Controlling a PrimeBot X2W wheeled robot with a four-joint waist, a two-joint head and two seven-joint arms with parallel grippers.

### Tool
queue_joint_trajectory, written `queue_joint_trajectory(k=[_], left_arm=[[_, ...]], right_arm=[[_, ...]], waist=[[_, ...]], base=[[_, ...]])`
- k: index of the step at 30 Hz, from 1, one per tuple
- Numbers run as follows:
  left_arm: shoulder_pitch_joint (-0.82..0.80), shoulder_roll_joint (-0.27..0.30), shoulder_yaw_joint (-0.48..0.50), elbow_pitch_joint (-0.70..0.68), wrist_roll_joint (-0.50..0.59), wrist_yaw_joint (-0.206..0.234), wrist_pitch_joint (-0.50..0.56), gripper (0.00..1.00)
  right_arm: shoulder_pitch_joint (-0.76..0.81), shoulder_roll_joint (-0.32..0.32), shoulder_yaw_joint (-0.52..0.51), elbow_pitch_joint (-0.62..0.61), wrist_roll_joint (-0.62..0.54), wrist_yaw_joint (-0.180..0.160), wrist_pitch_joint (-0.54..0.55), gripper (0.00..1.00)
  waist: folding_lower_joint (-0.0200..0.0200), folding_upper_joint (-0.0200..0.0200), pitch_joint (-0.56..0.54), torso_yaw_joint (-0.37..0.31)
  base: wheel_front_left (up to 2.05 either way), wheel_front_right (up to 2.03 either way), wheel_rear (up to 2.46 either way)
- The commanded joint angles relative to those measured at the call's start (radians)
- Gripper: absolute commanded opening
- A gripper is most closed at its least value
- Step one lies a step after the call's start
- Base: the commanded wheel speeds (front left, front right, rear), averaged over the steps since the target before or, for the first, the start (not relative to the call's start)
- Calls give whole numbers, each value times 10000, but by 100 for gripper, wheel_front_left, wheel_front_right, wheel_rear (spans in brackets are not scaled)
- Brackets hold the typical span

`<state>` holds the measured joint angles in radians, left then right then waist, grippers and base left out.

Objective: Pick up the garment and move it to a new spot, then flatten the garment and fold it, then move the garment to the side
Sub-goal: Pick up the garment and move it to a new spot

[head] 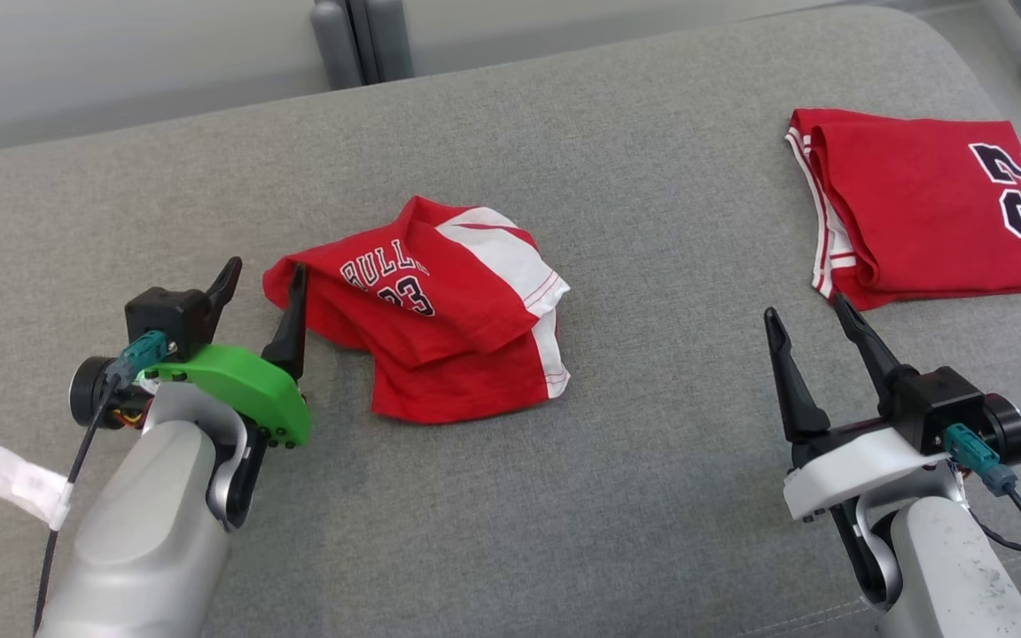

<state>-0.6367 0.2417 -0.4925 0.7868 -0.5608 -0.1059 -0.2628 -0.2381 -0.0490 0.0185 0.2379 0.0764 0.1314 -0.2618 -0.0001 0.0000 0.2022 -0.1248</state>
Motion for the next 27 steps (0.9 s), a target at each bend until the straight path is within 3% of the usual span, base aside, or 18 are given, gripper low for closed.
queue_joint_trajectory(k=[1,12,22,27], left_arm=[[348,-19,275,-261,13,-64,-9,100],[3314,-605,1875,-2551,713,-149,-10,100],[5994,-1468,3200,-4823,1742,312,-10,100],[6710,-1670,3420,-5180,1895,314,-11,100]], right_arm=[[164,-34,-27,62,-88,-16,-41,100],[931,-32,-139,334,-84,-16,-42,100],[1599,-33,-179,340,368,-16,-42,100],[1912,-33,-286,394,529,-16,-42,100]], waist=[[1,0,-484,282],[1,0,-2017,943],[1,0,-2497,1268],[1,0,-2543,1368]], base=[[0,0,0],[0,0,0],[0,0,0],[0,0,0]])
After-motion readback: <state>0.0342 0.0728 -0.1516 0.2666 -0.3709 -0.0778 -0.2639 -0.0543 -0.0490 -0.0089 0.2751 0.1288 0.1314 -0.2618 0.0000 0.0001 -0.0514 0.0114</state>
